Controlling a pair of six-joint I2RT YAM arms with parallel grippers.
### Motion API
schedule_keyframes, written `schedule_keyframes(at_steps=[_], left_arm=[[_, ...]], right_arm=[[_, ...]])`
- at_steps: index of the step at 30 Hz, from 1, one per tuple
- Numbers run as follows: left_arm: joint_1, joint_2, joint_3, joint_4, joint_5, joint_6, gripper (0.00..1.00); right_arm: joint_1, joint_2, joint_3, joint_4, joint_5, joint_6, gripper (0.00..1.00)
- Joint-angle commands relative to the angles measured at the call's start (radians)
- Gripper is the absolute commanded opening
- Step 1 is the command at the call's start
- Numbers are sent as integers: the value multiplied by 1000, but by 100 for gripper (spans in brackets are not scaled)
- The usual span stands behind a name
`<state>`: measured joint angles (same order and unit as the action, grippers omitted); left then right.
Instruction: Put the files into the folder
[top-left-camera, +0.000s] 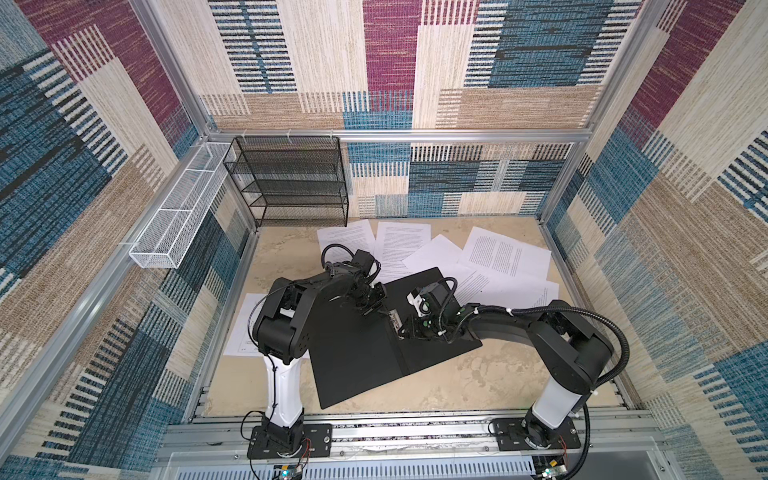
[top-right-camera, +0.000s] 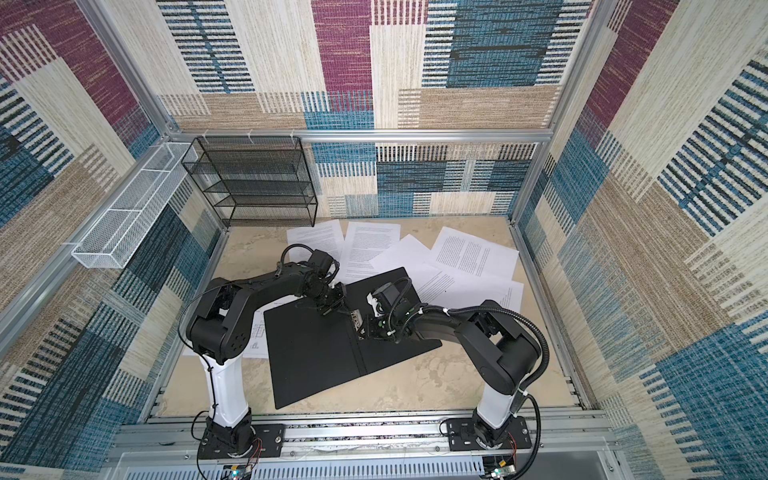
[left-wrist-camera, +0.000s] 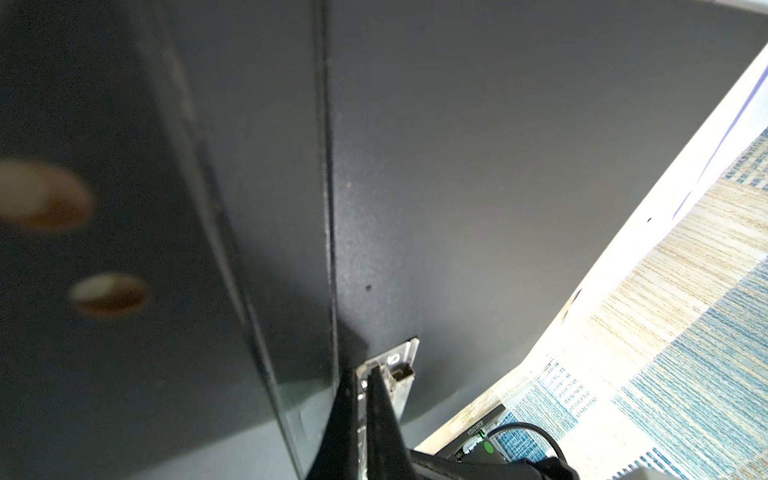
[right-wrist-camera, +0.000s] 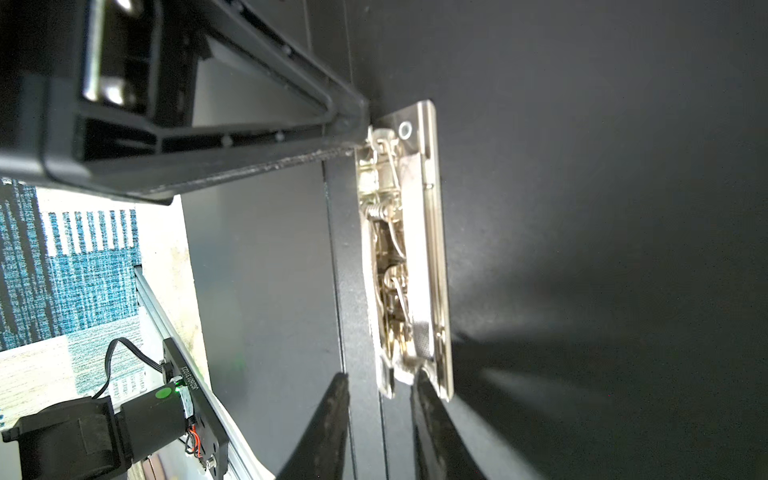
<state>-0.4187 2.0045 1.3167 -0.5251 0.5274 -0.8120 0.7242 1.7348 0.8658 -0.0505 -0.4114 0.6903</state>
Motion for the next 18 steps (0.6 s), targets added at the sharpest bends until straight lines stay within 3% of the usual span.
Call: schedule_keyframes(at_steps=[1,13,18], left_arm=[[-1,5,12,-33,-11,-2,4],[-2,40,18,-59,-26,7,0],[-2,46,21,-74,-40,13,0]], right_arm=[[1,5,9,8,-10,-5,28],[4,39,28,-13,2,-5,20],[5,44,27,-20,8,0,8]])
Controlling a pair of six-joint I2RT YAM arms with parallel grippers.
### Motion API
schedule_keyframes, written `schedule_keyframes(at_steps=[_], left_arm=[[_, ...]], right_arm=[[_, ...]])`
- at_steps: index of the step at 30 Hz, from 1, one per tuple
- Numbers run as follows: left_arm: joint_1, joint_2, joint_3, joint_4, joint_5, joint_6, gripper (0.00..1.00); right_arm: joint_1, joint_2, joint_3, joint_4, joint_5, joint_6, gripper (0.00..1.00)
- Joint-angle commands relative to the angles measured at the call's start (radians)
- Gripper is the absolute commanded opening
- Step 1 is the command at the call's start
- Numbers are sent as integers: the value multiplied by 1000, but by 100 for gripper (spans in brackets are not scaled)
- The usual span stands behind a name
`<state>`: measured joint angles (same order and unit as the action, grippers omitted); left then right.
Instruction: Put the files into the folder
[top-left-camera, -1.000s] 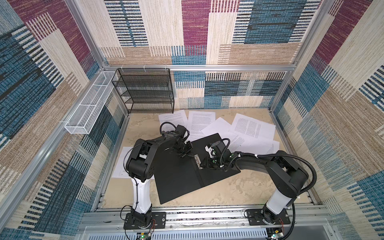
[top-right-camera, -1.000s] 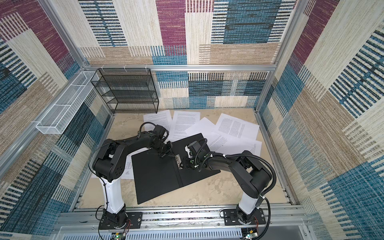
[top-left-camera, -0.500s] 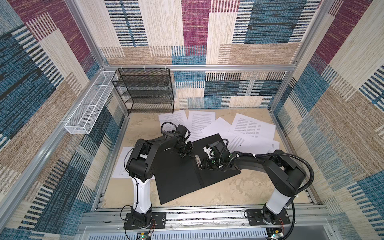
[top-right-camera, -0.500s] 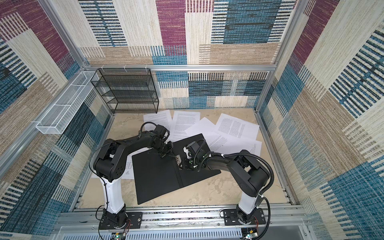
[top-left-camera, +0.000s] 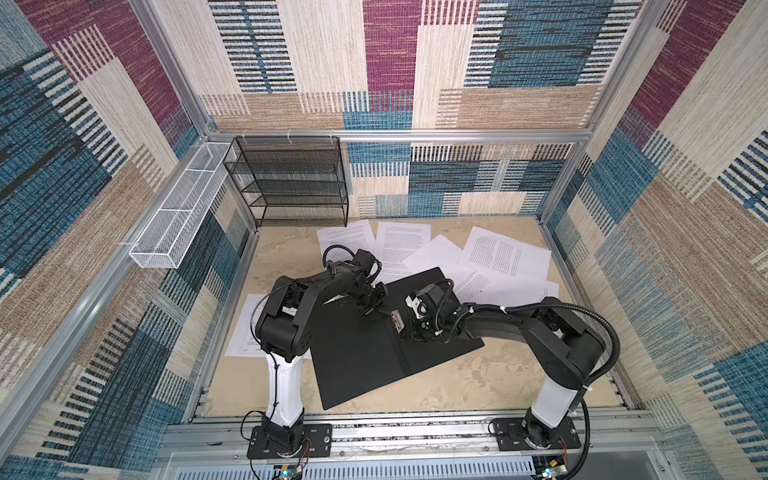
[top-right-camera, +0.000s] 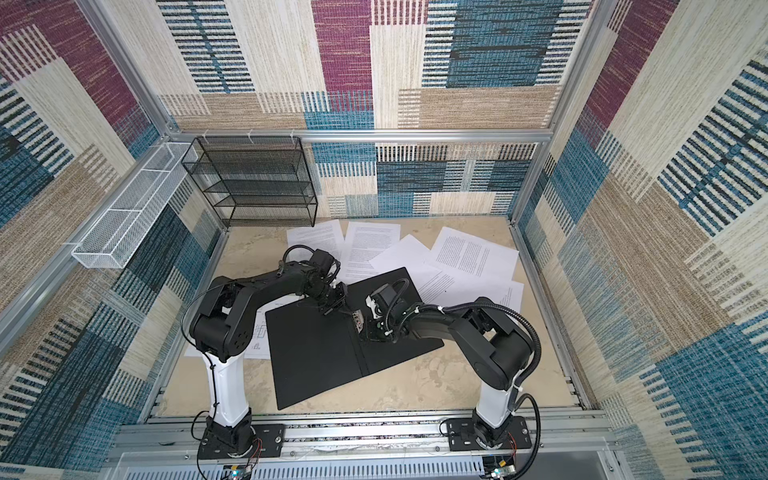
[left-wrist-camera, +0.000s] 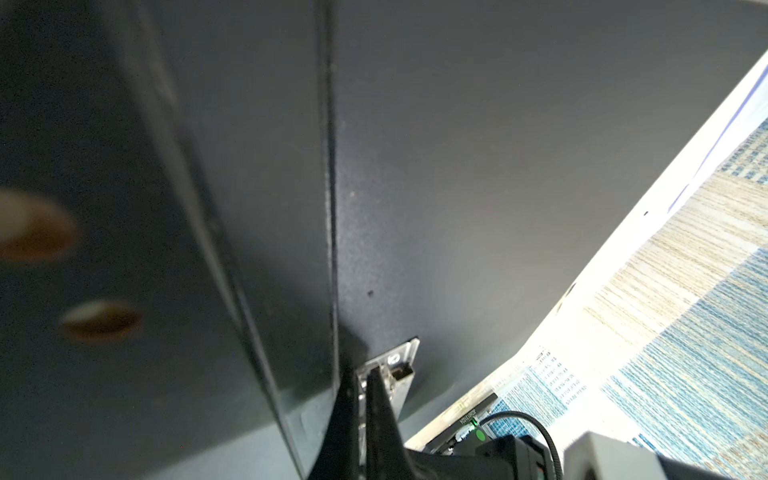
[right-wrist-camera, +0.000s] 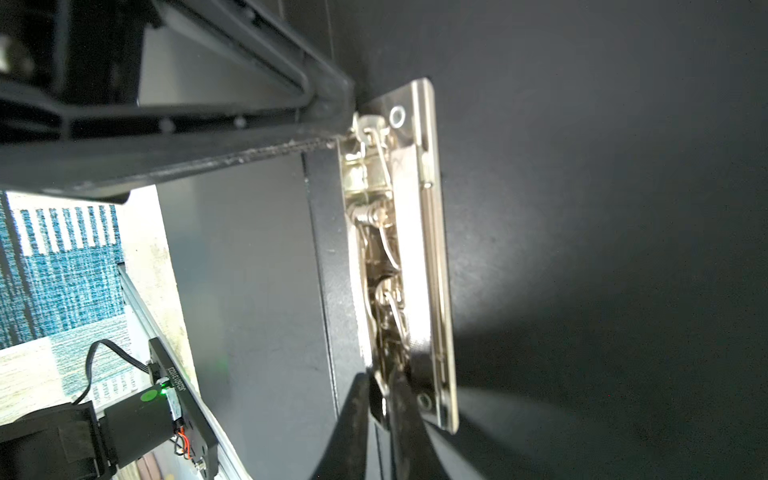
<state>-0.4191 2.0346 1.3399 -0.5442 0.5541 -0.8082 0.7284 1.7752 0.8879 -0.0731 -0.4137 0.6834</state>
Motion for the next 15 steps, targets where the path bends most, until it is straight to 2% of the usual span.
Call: schedule_keyframes(at_steps=[1,4,6,11,15], left_arm=[[-2,18,-1,-56,-68,12,0],[-1,25,7,-64,-74,11,0],[-2,29,11,-67,-72,12,0],[-1,35,13,-71,-79,15,0],[-1,38,12,-74,-83,15,0]], right_arm=[[1,2,3,2,9,8,7],[2,-4,-3,0,11,16,8],[2,-8,-7,3,-1,19,16],[2,-20,-15,10,-10,29,18],[2,-22,-26,22,-12,43,14]])
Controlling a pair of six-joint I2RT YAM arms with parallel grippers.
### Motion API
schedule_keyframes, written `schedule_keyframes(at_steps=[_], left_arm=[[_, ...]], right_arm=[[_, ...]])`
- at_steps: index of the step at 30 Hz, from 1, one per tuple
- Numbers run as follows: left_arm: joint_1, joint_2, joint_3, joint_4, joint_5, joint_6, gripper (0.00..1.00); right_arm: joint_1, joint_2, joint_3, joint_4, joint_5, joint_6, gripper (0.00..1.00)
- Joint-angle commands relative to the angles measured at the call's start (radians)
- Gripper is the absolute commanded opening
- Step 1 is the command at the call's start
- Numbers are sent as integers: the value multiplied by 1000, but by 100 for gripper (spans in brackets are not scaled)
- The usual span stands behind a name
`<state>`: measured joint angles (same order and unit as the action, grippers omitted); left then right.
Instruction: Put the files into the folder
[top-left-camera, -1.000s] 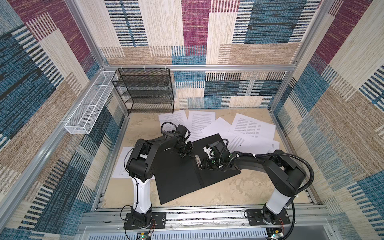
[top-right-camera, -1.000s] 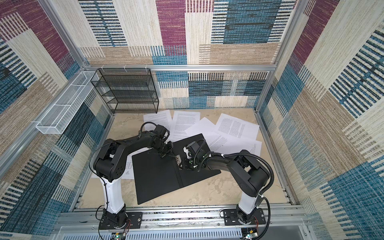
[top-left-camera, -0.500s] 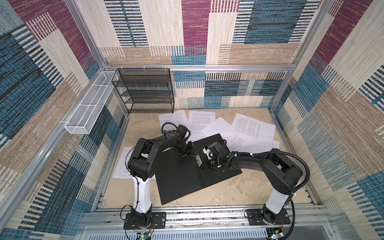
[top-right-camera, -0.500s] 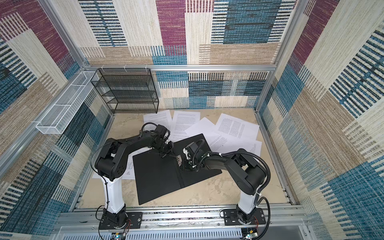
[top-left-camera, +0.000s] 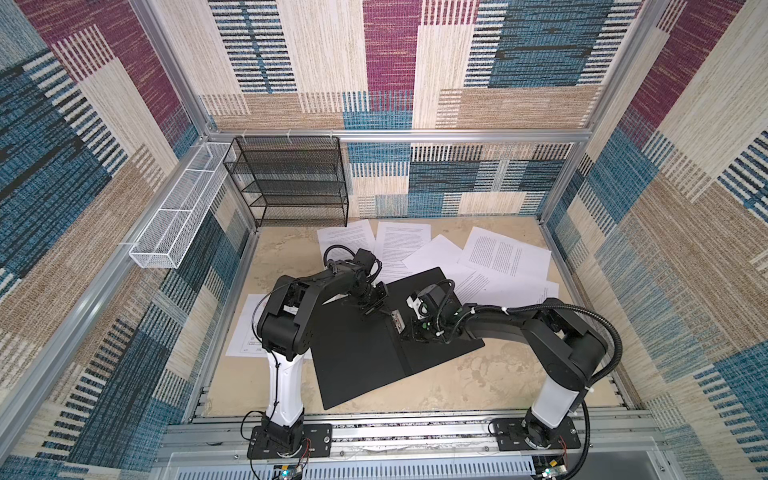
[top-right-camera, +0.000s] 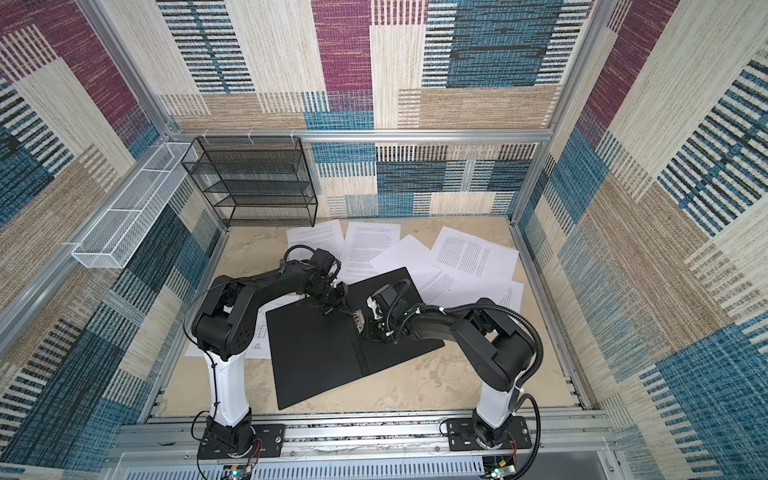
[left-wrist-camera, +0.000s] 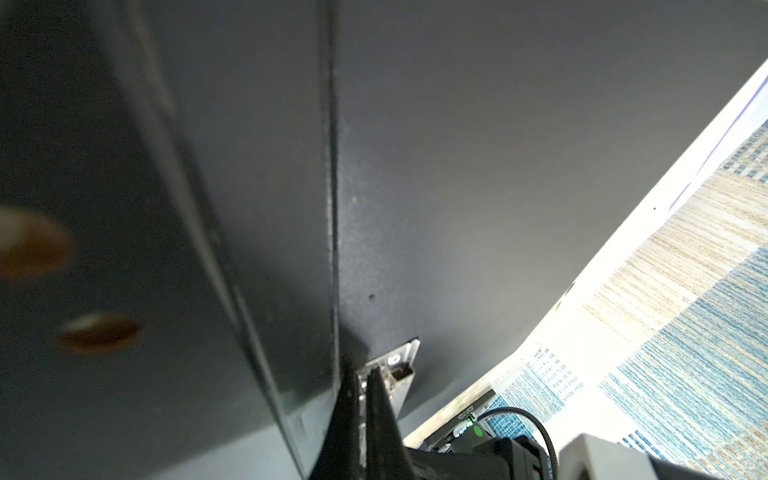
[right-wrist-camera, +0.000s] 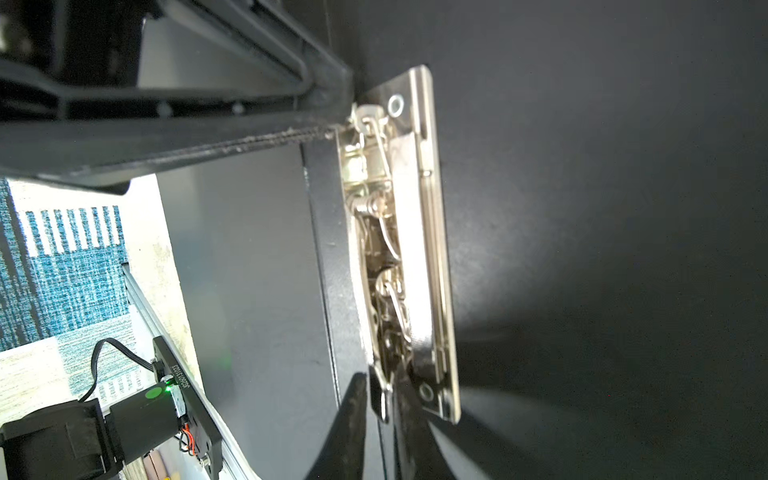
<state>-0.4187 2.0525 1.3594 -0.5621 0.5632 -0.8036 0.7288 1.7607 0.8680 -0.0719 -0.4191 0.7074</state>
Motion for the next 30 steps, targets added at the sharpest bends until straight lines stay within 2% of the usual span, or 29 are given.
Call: schedule_keyframes(at_steps=[1,16,22,30], left_arm=[[-2,20,-8,-56,-92,12,0],[-1,21,-14,-60,-101,14,0],[-3,20,-17,-61,-102,16,0],[-1,23,-17,-58,-100,15,0]], right_arm=[[1,-10,-10,23,-7,24,14],[-11,-45,-57,85,-31,71,15],[-14,-41,-58,95,-33,77,10],[-19,-29,-56,99,-35,76,8]])
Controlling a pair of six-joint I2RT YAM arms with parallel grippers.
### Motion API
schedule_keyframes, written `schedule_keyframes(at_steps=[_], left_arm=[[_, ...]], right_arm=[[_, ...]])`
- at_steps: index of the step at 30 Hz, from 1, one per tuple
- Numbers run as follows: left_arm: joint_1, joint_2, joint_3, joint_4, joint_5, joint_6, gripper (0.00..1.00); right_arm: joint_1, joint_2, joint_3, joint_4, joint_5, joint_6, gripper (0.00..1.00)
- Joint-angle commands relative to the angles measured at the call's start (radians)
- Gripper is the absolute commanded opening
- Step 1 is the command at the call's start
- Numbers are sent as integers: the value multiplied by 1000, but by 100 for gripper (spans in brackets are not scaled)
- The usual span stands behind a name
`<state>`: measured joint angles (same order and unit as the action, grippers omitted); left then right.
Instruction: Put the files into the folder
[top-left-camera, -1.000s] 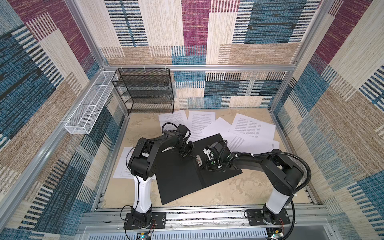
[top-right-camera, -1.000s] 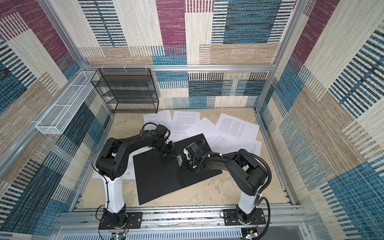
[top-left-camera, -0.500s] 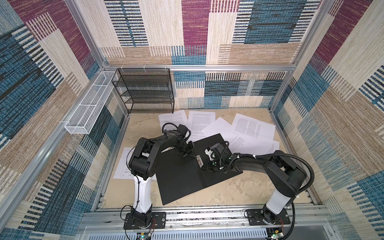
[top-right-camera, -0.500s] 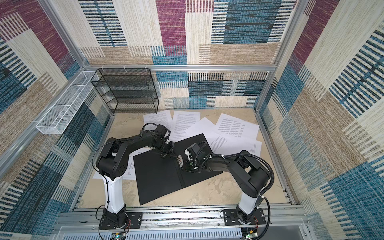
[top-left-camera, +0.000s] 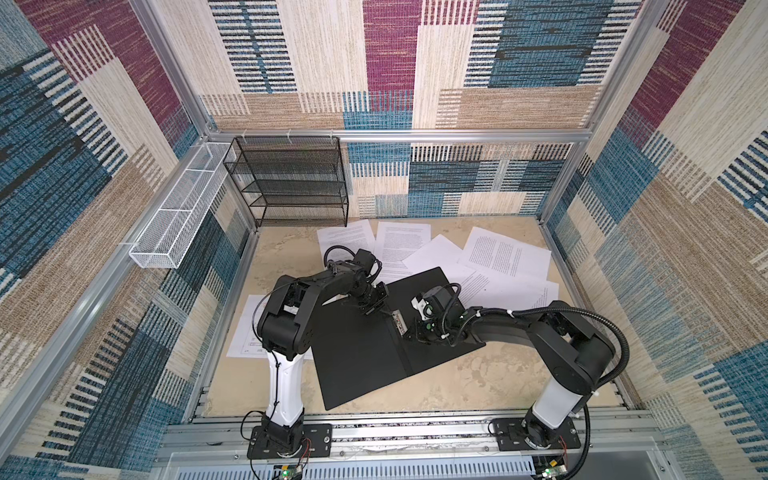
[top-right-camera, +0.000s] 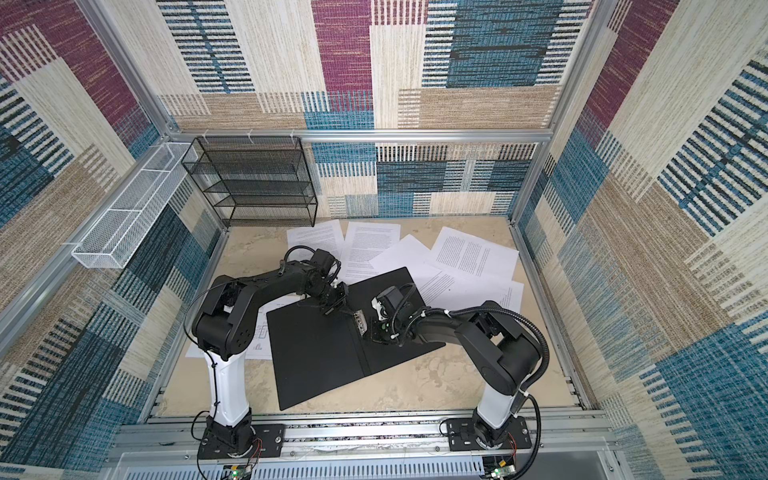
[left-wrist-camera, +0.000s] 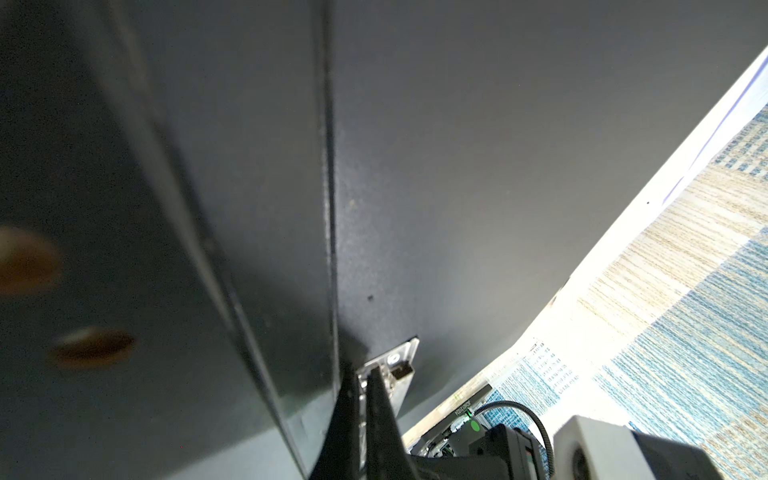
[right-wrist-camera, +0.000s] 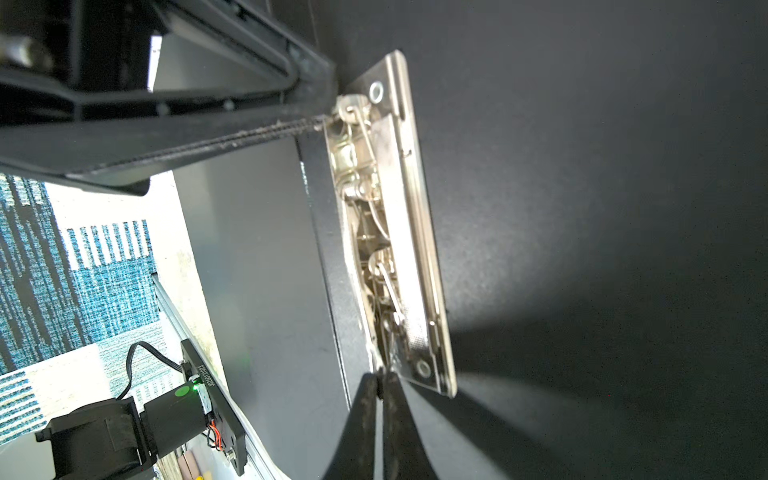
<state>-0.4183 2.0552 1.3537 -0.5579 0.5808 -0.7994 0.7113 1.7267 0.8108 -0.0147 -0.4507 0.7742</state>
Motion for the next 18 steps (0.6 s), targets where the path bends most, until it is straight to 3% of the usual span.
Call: schedule_keyframes(at_steps=[1,4,7,18], left_arm=[[-2,20,-11,-64,-118,11,0],[-1,23,-13,-62,-118,10,0],[-2,26,-14,-63,-119,12,0],[-2,43,-14,-77,-132,18,0]], right_arm=[[-1,7,2,45,-3,11,8],[-3,17,2,54,-9,18,7],[-2,21,-6,60,-2,29,0],[-30,-16,-119,64,118,139,0]])
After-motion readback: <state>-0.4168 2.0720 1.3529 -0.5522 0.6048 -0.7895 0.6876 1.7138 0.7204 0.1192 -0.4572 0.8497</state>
